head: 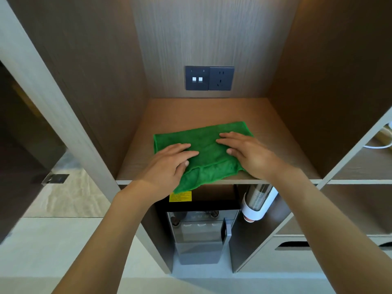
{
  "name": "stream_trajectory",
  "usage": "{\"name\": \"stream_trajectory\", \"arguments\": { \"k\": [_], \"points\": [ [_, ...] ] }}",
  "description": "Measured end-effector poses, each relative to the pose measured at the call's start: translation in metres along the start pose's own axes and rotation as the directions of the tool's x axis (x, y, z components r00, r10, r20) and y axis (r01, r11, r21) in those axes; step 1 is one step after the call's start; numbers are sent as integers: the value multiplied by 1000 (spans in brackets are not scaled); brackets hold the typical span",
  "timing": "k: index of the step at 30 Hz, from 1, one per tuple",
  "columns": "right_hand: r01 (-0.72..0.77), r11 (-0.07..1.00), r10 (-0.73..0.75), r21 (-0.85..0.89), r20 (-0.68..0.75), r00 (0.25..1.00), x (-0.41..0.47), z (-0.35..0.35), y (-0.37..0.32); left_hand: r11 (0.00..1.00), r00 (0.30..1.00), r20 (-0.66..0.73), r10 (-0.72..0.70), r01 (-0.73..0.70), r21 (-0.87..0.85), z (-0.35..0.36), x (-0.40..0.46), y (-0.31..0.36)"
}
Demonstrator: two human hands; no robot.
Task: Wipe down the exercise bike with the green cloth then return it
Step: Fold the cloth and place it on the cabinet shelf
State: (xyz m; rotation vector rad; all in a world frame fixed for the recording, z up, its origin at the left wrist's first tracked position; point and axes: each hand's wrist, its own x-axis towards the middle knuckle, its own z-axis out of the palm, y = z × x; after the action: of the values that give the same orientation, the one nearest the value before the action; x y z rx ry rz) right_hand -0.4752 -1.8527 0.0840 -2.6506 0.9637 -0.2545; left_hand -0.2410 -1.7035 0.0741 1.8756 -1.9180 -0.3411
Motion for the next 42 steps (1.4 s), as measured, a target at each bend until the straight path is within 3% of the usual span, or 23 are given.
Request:
{"name": "stream_trajectory", "arguments": {
  "k": [4, 7, 9, 12, 14, 17, 19, 23, 26, 30, 37, 42],
  "points": [
    [-44, 995, 46, -90, 23, 999, 11, -16, 0, 997, 997, 21, -78, 77, 16, 3, -7, 15],
    [-68, 998, 65, -12, -168, 984, 0, -13, -17, 995, 995, 14, -95, 94, 38, -2, -23, 22],
    [-84, 996, 90, 39, -216, 972, -10, -1, -35, 998, 993, -104, -61, 58, -30, -8, -29, 26],
    [-167, 984, 160, -66, -90, 983, -15, 23, -57, 999, 975, -219, -27, 22, -26, -13, -20, 26],
    [-184, 977, 178, -106, -64, 982, -15, 33, -60, 999, 990, -141, -20, 26, 37, -16, -8, 22],
    [-141, 986, 138, -85, -38, 990, -17, 35, -52, 996, 1000, 12, -13, 12, 93, -14, 3, 18],
    [-97, 993, 95, -68, -19, 995, -21, 31, -42, 994, 999, 42, -16, 11, 110, -10, 2, 17],
    [-31, 999, 31, -22, 22, 999, -27, 15, -26, 996, 999, -30, 15, -12, 94, -2, -14, 19],
    [-20, 1000, 21, 23, -53, 998, -39, 5, -15, 999, 992, -124, 32, -33, -6, 3, -22, 23],
    [23, 979, 6, 200, -142, 990, -56, 9, -10, 999, 994, -104, 28, -24, 36, 6, -14, 24],
    [70, 986, -44, 154, -166, 985, -70, 21, -5, 999, 999, 16, 48, -48, 24, 16, -12, 12],
    [113, 994, -111, -5, -215, 970, -89, 34, -1, 983, 978, -124, 168, -158, 90, 33, -34, 5]
  ]
}}
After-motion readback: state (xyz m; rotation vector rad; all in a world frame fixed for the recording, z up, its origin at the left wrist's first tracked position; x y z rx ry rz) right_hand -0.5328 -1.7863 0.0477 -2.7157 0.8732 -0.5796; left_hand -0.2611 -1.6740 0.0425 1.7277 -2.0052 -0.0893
